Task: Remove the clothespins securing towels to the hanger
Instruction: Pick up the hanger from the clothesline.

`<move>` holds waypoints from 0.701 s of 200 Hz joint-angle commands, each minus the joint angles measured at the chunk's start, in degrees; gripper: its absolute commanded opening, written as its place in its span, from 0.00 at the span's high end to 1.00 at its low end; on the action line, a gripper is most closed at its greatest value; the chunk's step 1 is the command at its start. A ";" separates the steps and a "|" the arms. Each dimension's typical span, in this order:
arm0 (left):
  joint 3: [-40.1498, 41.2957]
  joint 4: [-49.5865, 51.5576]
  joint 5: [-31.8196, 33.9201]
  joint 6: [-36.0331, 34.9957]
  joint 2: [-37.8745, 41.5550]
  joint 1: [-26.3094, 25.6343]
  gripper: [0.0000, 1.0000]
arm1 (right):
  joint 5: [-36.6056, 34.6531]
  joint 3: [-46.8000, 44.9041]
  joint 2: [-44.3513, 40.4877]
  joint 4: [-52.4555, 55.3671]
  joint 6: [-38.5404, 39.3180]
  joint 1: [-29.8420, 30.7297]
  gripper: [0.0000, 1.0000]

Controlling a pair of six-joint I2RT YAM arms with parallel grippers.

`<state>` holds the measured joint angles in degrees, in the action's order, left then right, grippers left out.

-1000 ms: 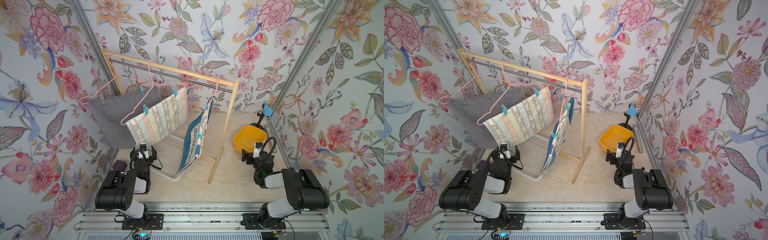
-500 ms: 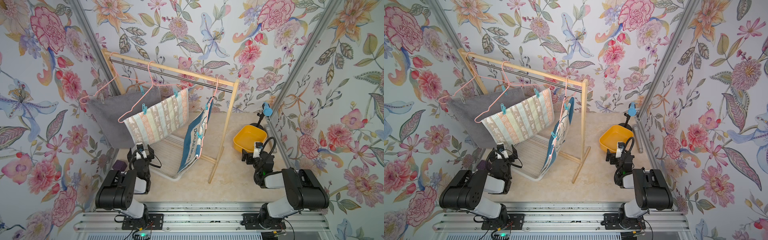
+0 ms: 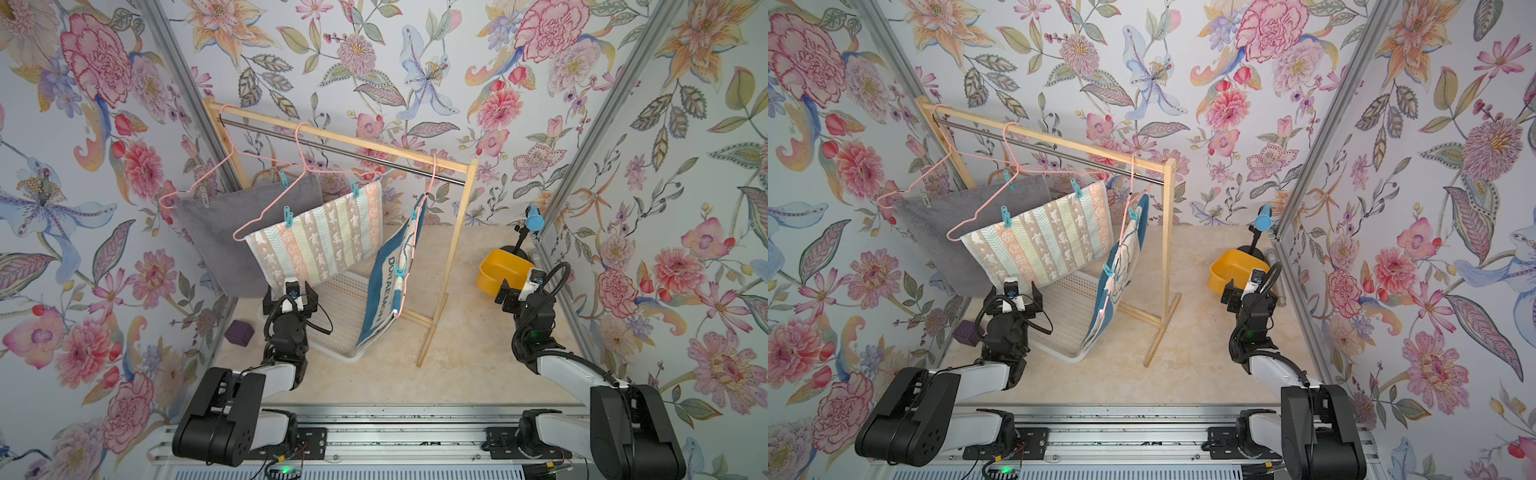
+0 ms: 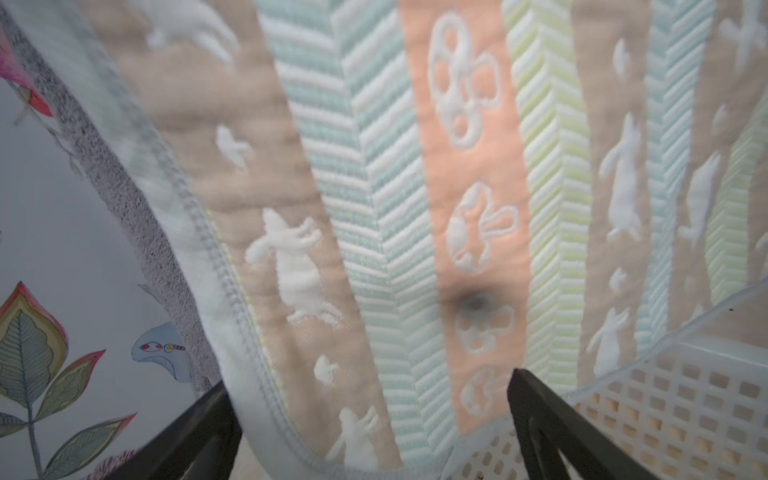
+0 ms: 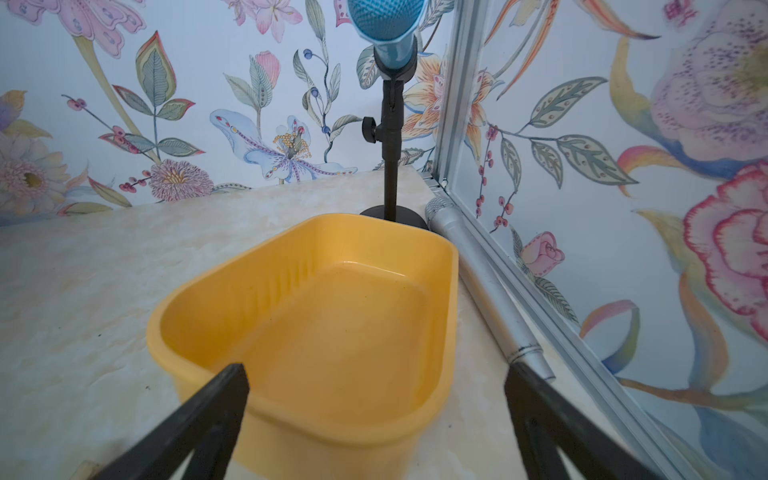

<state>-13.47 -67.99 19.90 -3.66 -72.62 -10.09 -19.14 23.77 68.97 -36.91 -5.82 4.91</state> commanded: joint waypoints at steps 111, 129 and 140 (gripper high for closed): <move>-31.66 46.59 -23.22 5.95 19.12 -11.07 0.00 | 6.64 10.44 -5.74 26.41 -12.73 5.84 0.00; -37.92 49.73 -26.23 6.89 17.17 -12.41 0.00 | 10.31 11.55 -6.79 28.84 -14.09 6.46 0.00; -42.06 51.97 -27.35 7.31 15.87 -13.51 0.00 | 11.78 12.49 -7.14 30.41 -15.16 7.02 0.04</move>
<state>-48.16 -23.03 -1.78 1.78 -54.98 -21.82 -12.27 33.61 63.37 -12.27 -17.45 10.94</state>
